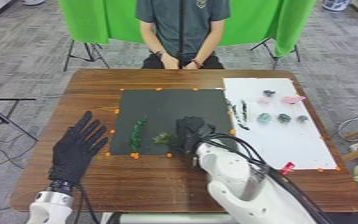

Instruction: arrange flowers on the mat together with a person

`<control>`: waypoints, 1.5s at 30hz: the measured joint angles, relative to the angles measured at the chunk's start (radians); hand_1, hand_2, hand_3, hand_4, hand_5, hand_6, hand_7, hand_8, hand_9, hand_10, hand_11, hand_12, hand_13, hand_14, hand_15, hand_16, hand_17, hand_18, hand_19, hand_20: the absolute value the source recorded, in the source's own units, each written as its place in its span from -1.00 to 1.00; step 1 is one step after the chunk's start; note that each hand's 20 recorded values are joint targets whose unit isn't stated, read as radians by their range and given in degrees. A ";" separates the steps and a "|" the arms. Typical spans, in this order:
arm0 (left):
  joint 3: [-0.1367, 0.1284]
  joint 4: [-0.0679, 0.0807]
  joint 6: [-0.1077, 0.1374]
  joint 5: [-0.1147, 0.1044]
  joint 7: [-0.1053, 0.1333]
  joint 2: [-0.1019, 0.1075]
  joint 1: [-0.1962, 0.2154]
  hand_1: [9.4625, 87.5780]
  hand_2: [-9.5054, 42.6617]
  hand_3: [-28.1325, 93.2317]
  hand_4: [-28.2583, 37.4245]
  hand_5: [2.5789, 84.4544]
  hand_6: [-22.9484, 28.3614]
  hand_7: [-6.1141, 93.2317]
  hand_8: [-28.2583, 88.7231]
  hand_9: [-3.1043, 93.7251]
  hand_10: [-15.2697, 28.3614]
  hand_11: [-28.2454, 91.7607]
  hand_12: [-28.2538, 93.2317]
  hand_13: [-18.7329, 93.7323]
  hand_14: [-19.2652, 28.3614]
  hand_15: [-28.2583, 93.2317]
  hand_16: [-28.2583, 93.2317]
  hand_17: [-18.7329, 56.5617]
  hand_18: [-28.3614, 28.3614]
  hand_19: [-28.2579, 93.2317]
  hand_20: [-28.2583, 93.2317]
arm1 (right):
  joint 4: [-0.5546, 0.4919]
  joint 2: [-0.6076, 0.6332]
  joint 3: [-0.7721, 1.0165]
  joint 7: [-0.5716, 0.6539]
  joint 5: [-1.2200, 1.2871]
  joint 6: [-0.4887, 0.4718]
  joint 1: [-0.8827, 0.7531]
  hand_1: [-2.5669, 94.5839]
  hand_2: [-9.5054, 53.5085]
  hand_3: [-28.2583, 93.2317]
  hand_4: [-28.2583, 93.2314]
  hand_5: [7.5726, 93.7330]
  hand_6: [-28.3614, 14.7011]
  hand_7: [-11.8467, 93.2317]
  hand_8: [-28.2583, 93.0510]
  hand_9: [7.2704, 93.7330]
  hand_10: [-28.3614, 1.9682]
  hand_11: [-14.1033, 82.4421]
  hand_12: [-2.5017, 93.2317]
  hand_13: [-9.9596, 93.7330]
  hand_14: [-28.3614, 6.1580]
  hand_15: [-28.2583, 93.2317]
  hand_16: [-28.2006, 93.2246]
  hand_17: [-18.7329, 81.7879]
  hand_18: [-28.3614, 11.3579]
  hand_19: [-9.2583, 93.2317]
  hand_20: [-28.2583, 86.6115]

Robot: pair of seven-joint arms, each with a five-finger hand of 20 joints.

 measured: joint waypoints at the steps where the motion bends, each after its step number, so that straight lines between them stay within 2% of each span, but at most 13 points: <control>1: 0.001 0.001 0.000 0.000 0.000 0.002 -0.001 -0.67 -0.63 0.61 -0.99 -0.39 -0.04 -0.62 -0.65 -0.45 0.18 -0.37 -0.28 -0.29 0.33 -0.37 -0.45 -0.81 0.76 0.10 -0.40 | 0.005 -0.005 -0.005 0.005 -0.002 0.004 0.002 -0.13 -1.00 0.82 -0.87 0.84 0.39 0.19 -0.35 0.91 0.33 0.73 -0.07 0.77 0.10 0.98 -0.05 0.23 -0.78 1.00 0.37; 5: 0.005 0.002 0.000 0.000 -0.002 0.007 -0.005 -0.67 -0.64 0.61 -0.98 -0.39 -0.04 -0.63 -0.65 -0.46 0.16 -0.38 -0.29 -0.30 0.29 -0.39 -0.45 -0.81 0.75 0.10 -0.40 | 0.027 -0.034 -0.021 0.023 -0.012 0.019 0.015 -0.17 -1.00 0.84 -0.86 0.89 0.42 0.16 -0.40 0.95 0.37 0.71 -0.07 0.81 0.13 0.97 -0.05 0.27 -0.78 1.00 0.39; 8: 0.008 0.007 -0.001 0.000 -0.007 0.009 -0.013 -0.66 -0.64 0.61 -0.97 -0.39 -0.04 -0.63 -0.65 -0.46 0.16 -0.38 -0.29 -0.30 0.30 -0.39 -0.45 -0.80 0.75 0.09 -0.40 | 0.052 -0.064 -0.032 0.037 -0.022 0.027 0.029 -0.20 -0.98 0.85 -0.84 0.93 0.44 0.19 -0.65 0.97 0.36 0.70 -0.07 0.82 0.13 0.96 -0.05 0.29 -0.79 1.00 0.40; 10: 0.010 0.009 -0.002 0.000 -0.011 0.009 -0.018 -0.66 -0.64 0.61 -0.97 -0.39 -0.05 -0.63 -0.65 -0.47 0.16 -0.38 -0.29 -0.30 0.29 -0.40 -0.45 -0.80 0.75 0.09 -0.40 | 0.069 -0.085 -0.037 0.049 -0.025 0.029 0.037 -0.23 -0.92 0.86 -0.84 0.94 0.44 0.19 -0.71 0.98 0.36 0.70 -0.08 0.83 0.13 0.96 -0.05 0.30 -0.79 1.00 0.40; 17: 0.013 0.012 -0.008 0.002 -0.024 0.011 -0.030 -0.66 -0.65 0.61 -0.96 -0.39 -0.04 -0.64 -0.65 -0.47 0.15 -0.38 -0.29 -0.30 0.27 -0.40 -0.45 -0.80 0.75 0.09 -0.40 | 0.105 -0.137 -0.042 0.083 -0.034 0.035 0.050 -0.26 -0.85 0.85 -0.84 0.98 0.45 0.15 -0.71 1.00 0.37 0.68 -0.07 0.84 0.14 0.96 -0.05 0.32 -0.80 1.00 0.41; 28: 0.017 0.017 -0.009 0.002 -0.035 0.015 -0.041 -0.65 -0.64 0.60 -0.97 -0.39 -0.04 -0.62 -0.65 -0.46 0.17 -0.36 -0.28 -0.29 0.31 -0.38 -0.44 -0.81 0.76 0.10 -0.39 | 0.108 -0.156 -0.038 0.123 -0.033 0.002 0.050 -0.31 -0.95 0.79 -0.89 1.00 0.47 0.12 -0.70 1.00 0.42 0.69 -0.13 0.88 0.22 0.93 -0.06 0.38 -0.76 1.00 0.42; 35: 0.017 0.019 -0.009 0.002 -0.037 0.020 -0.042 -0.65 -0.62 0.60 -0.99 -0.39 -0.05 -0.60 -0.65 -0.44 0.19 -0.35 -0.28 -0.29 0.35 -0.36 -0.44 -0.82 0.78 0.11 -0.39 | 0.092 -0.158 -0.024 0.131 -0.015 -0.010 0.036 -0.43 -0.81 0.74 -0.90 1.00 0.48 0.11 -0.70 1.00 0.44 0.69 -0.17 0.90 0.25 0.92 -0.06 0.41 -0.77 1.00 0.43; 45: 0.020 0.024 -0.011 0.002 -0.048 0.027 -0.048 -0.66 -0.62 0.60 -1.00 -0.37 -0.04 -0.57 -0.66 -0.42 0.21 -0.34 -0.27 -0.28 0.41 -0.33 -0.45 -0.83 0.80 0.13 -0.41 | 0.092 -0.184 0.012 0.142 0.026 0.043 0.014 -0.53 -0.59 0.66 -0.90 1.00 0.44 0.03 -0.70 1.00 0.45 0.64 -0.19 0.91 0.28 0.91 -0.05 0.42 -0.77 1.00 0.43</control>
